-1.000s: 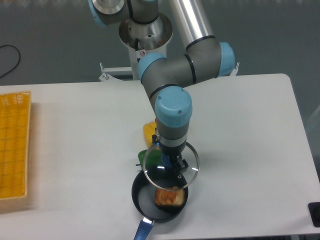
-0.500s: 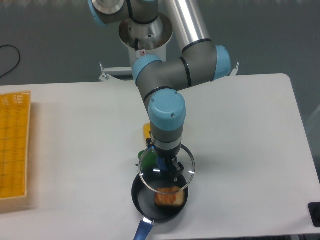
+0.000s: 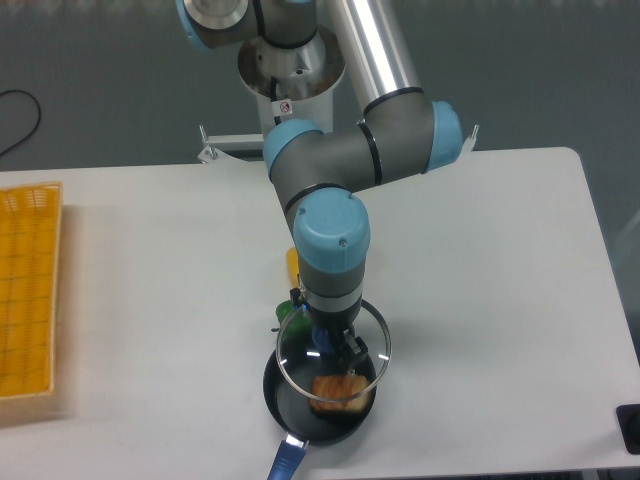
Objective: Close the pot lid
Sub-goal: 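Position the lid over the saucepan rim and lower it, then settle the lid onto the saucepan and hold it in place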
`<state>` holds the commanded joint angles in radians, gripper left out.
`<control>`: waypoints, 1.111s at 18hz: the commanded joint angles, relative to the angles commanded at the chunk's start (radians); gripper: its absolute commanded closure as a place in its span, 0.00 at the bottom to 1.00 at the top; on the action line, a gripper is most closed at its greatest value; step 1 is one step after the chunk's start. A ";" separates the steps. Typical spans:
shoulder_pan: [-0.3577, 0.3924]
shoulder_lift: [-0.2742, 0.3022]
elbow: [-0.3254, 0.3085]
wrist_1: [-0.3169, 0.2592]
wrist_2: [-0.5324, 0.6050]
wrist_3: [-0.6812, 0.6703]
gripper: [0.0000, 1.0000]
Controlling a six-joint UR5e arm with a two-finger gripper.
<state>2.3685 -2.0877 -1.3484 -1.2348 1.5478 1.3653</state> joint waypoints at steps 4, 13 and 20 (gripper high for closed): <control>-0.005 -0.012 0.014 0.000 0.000 -0.011 0.52; -0.012 -0.032 0.035 0.000 0.000 -0.041 0.52; -0.021 -0.055 0.063 0.000 0.002 -0.069 0.52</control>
<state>2.3470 -2.1429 -1.2855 -1.2349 1.5493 1.2962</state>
